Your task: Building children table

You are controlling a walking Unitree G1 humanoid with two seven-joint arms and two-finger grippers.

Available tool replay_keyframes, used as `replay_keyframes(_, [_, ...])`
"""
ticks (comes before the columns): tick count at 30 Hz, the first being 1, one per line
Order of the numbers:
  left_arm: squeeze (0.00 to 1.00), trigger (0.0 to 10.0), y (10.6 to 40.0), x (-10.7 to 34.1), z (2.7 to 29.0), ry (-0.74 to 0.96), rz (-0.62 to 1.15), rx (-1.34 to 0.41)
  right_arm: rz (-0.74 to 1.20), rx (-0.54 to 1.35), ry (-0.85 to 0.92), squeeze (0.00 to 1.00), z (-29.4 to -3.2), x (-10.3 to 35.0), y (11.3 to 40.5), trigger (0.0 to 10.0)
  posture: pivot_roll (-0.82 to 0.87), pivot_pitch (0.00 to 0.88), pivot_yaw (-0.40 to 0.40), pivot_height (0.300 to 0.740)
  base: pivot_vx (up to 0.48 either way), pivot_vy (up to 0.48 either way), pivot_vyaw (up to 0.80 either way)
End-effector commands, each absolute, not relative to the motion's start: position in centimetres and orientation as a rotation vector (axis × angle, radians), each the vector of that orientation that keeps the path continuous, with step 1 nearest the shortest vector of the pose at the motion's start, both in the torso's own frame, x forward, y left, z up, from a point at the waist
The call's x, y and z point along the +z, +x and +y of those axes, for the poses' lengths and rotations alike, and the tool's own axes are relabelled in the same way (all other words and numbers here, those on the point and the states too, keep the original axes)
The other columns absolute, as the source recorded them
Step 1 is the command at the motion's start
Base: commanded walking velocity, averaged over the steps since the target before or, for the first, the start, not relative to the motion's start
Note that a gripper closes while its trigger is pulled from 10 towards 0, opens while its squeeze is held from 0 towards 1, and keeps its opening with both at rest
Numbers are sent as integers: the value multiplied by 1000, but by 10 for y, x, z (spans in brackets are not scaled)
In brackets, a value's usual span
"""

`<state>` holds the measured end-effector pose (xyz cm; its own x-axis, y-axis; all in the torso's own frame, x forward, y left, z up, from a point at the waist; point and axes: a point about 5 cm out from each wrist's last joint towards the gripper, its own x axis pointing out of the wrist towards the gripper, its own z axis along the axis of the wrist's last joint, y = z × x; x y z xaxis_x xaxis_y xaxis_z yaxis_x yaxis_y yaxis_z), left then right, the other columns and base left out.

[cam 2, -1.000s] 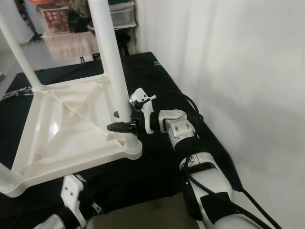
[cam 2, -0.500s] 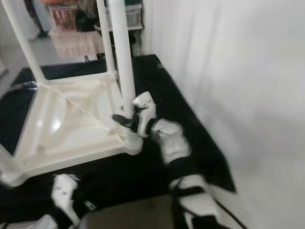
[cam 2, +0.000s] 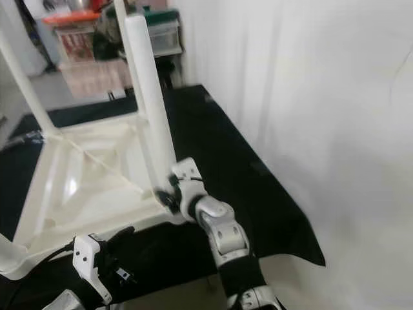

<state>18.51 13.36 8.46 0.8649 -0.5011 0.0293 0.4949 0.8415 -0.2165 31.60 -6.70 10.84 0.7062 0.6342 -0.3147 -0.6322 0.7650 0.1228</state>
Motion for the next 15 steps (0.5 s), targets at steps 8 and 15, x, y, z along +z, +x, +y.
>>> replay_keyframes(8, [0, 10000, 186, 84, 136, -239, 36, -518, 149, 1091, -70, 0, -79, 161, 338, 10000, -2, 0, 46, 740, 0, 0, 0])
replay_keyframes(15, [0, 10000, 187, 84, 136, -234, 34, -513, 170, 1191, -114, 0, -84, 167, 354, 10000, 21, 0, 42, 740, 0, 0, 0])
